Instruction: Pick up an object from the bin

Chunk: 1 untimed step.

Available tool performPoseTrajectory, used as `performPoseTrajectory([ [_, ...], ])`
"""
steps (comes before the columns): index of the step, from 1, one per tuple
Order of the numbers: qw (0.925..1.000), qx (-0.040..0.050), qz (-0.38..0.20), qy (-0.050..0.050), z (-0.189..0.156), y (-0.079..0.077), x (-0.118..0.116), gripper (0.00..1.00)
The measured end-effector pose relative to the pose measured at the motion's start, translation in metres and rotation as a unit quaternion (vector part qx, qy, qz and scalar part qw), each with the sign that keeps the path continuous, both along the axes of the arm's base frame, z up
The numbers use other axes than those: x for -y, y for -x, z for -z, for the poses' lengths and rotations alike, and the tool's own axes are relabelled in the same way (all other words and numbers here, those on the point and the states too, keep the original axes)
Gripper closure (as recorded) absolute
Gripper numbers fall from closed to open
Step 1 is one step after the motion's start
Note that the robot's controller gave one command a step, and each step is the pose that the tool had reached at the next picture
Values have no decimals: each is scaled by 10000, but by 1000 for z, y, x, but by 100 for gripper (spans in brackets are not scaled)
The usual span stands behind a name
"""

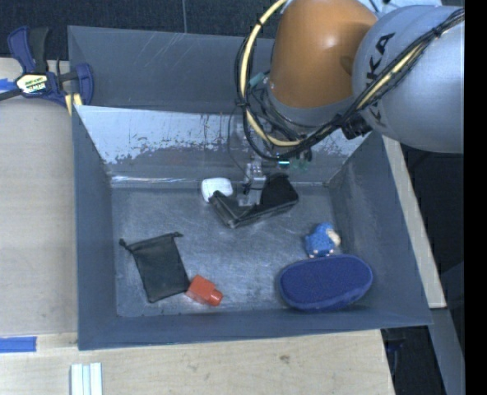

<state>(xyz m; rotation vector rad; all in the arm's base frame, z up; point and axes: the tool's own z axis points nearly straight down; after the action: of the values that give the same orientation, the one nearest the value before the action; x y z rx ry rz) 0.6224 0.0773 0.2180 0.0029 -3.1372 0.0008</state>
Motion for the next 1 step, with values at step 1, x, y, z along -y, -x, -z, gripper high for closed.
performPoseTrajectory([
  [1, 9989, 5, 464, 4, 63, 4, 21, 0],
])
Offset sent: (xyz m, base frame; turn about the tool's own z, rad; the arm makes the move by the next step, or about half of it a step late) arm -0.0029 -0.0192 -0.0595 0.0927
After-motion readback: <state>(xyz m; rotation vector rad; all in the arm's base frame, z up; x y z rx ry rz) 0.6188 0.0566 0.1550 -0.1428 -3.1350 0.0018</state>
